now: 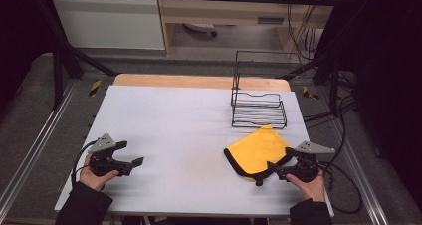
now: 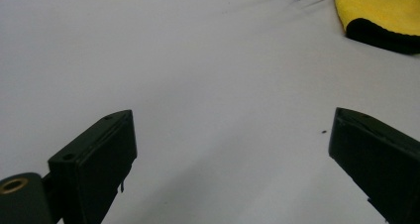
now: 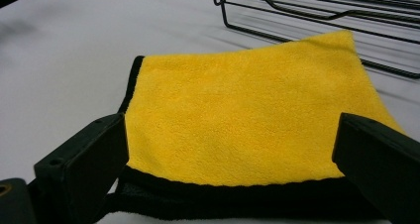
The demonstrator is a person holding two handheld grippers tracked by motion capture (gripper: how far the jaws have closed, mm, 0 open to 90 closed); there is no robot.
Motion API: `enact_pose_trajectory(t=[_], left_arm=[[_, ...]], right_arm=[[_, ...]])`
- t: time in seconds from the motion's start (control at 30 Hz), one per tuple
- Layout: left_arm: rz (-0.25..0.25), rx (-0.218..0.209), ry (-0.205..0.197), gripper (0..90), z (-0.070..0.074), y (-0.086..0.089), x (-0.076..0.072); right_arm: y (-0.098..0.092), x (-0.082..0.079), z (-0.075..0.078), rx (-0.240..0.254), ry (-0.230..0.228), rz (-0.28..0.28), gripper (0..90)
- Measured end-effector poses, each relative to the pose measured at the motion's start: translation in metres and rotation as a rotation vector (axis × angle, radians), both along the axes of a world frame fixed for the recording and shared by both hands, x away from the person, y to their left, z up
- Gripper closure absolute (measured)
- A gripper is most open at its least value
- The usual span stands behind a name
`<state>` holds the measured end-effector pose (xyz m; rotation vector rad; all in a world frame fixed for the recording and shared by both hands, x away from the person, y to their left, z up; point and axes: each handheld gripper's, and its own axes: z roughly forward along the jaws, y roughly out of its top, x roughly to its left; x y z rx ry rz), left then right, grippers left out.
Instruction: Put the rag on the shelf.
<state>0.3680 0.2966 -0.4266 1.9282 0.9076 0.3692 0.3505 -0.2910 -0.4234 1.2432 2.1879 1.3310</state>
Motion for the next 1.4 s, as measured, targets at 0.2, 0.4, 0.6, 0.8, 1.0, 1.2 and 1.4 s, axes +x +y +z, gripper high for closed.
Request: enact_pose_trajectory(t=[0.2,0.4,0.6,0.8,1.0,1.2,1.4], left_arm=[[0.001,0.003,0.002,4.6,0.000,0.000,-0.001],[0.005,0.016,0.006,4.7,-0.002,0.000,-0.001],[0.005,0.039,0.007,4.8,-0.004,0.000,-0.001],[0.010,0.045,0.009,4.9,-0.004,-0.001,-0.001],[0.019,0.039,0.009,5.3,-0.004,0.000,-0.002],[0.011,0.052,0.013,5.9,-0.004,-0.002,-0.002],[0.012,0.054,0.015,6.5,-0.005,-0.002,-0.001]], right_arm=[[0.004,-0.001,0.002,-0.016,0.000,0.004,1.7],[0.012,-0.002,0.002,-0.036,0.008,0.019,2.5],[0.027,-0.005,0.001,-0.074,0.016,0.043,6.0],[0.051,-0.010,-0.001,-0.113,-0.004,0.115,14.9],[0.068,-0.014,-0.007,-0.163,0.006,0.177,30.5],[0.082,-0.017,-0.016,-0.239,0.031,0.229,45.8],[0.087,-0.019,-0.024,-0.301,0.012,0.219,55.3]])
